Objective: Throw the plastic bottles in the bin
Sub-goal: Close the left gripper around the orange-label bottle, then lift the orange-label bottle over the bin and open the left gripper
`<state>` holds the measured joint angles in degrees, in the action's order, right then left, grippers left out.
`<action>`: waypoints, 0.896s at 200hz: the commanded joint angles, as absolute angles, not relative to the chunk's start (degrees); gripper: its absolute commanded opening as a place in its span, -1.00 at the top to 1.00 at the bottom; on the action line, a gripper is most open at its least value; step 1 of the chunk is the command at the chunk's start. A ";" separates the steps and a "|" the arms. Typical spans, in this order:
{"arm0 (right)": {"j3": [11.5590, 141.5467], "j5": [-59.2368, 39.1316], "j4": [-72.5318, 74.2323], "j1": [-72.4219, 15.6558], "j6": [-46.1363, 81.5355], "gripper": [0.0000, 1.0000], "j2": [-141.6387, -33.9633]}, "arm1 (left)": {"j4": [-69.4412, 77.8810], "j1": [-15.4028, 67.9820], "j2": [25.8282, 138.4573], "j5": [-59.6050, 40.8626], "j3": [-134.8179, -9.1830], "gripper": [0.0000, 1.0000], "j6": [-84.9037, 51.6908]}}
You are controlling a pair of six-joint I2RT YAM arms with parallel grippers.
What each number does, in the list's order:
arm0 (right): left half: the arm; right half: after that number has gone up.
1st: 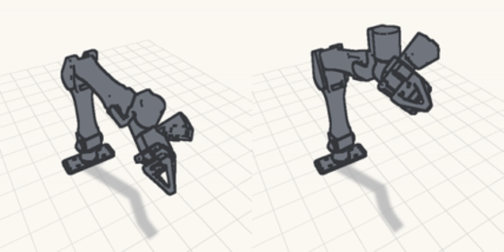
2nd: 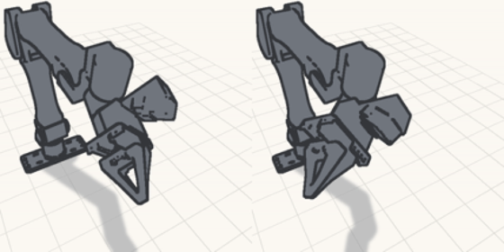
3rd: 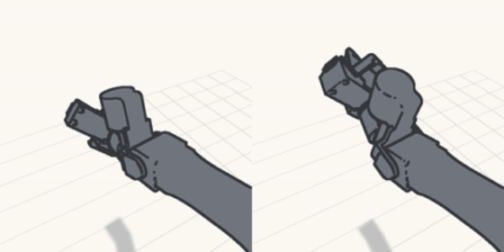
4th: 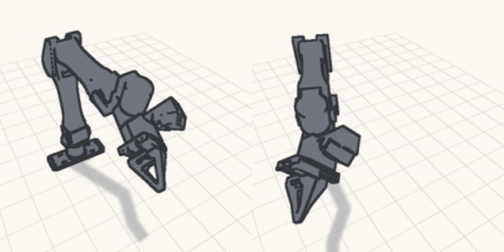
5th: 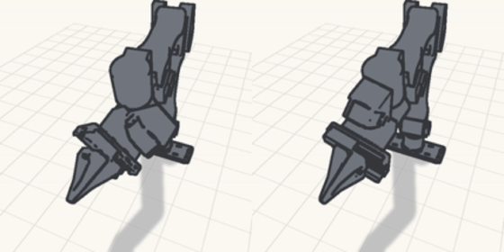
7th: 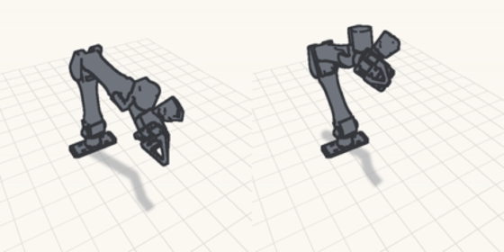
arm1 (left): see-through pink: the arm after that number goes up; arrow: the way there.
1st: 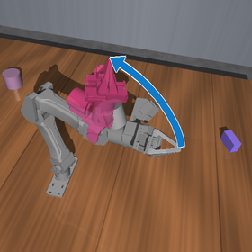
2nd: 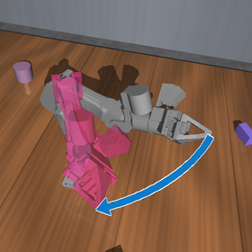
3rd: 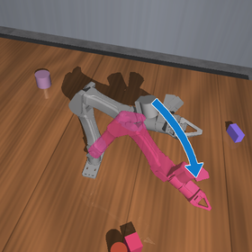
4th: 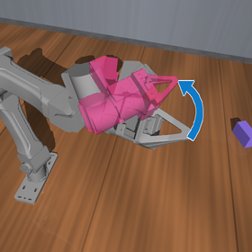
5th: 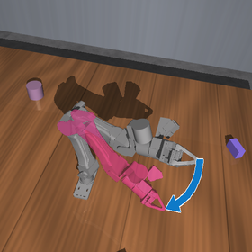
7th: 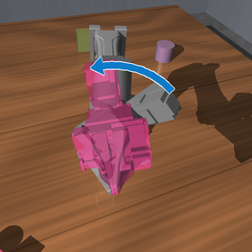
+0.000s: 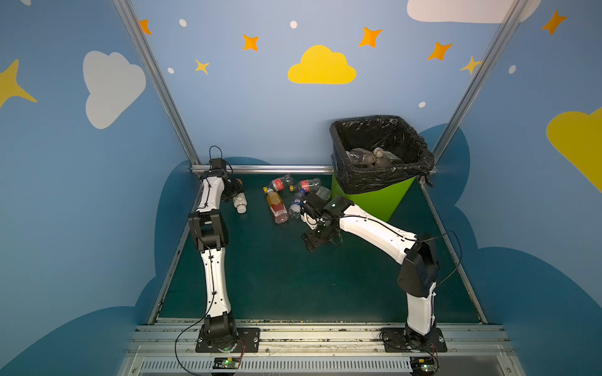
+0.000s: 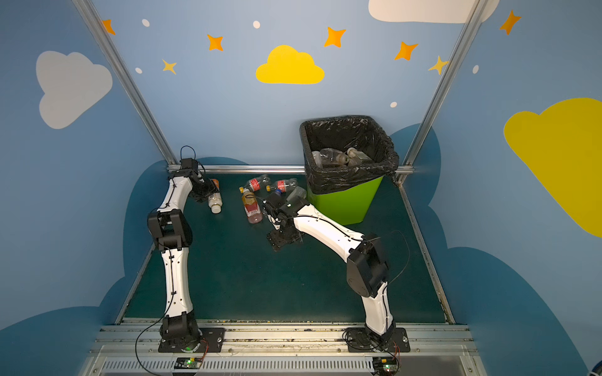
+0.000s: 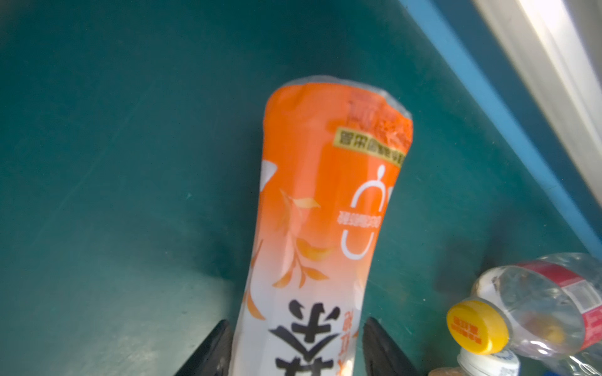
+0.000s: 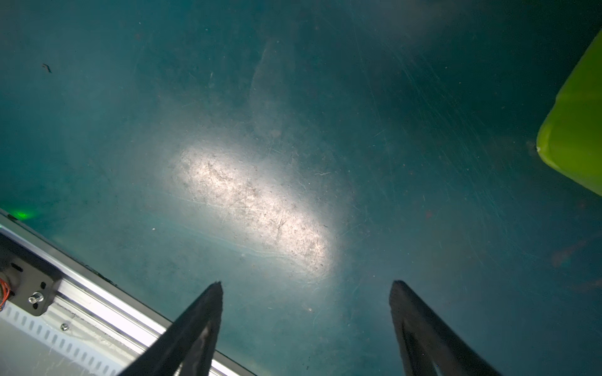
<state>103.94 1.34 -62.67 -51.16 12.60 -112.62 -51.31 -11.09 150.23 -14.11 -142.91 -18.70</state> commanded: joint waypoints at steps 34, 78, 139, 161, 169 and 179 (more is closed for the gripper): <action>104.64 2.85 -65.23 -51.33 11.88 -0.62 -113.04 | -51.68 -10.96 152.32 -15.38 -142.73 0.03 -18.89; 103.42 4.08 -65.05 -51.24 12.39 -0.62 -111.79 | -51.68 -10.31 150.02 -15.57 -140.55 0.09 -18.84; 93.73 6.19 -57.66 -49.63 15.06 -0.62 -104.67 | -43.22 -9.39 134.69 -17.37 -125.91 0.10 -20.53; 88.87 7.78 -54.04 -48.88 16.37 -0.61 -100.56 | -37.90 -8.71 126.36 -18.65 -119.16 0.10 -22.03; 87.37 8.32 -52.85 -48.54 16.56 -0.61 -99.04 | -35.98 -8.44 123.00 -19.07 -117.08 0.10 -22.83; 85.51 8.74 -51.33 -48.21 16.62 -0.61 -97.36 | -32.78 -8.03 118.81 -19.96 -114.85 0.10 -24.11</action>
